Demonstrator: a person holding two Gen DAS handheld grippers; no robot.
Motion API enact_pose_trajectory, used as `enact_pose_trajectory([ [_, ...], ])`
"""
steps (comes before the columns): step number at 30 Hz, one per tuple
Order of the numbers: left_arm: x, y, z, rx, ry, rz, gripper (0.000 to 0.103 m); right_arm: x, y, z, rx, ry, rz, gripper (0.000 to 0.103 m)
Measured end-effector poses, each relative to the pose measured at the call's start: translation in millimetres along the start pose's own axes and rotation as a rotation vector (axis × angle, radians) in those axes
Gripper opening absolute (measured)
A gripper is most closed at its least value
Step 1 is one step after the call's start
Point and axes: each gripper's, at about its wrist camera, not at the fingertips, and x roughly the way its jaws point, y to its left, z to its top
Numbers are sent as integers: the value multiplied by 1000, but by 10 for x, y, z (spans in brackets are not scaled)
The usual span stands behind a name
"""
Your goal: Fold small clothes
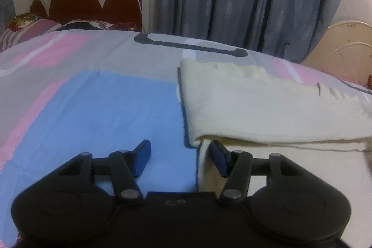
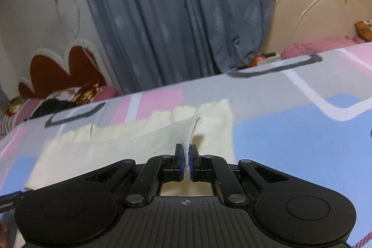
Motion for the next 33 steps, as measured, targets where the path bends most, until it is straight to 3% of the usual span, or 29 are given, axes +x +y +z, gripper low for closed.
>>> enact_pose_trajectory([
  [7,-17,39,-22,-9,0,-7,57,-44,-45,-2,-7,-9,13,3],
  [12,-39,72,-48,-5,-5,-15,58,155,-159,-194,25,73,-30,3],
  [14,-84,146,-76,-18,-20,-36,59,116,-177,-228,24,64,-19,3],
  [16,-182,240,-100,-56,-51,-38,70,73,-201,-231,24,56,-8,4],
  [21,-367,156,78,-59,-136,-95,70,-143,-236,-192,12,6,-41,4],
  [23,-328,1,190,-21,-144,-118,70,-158,-209,-162,22,11,-7,4],
  [30,82,-336,236,18,-51,-120,70,81,-5,-209,-39,77,-26,4],
  [33,176,-359,171,44,-13,-95,70,21,-18,-227,-27,46,-30,4],
])
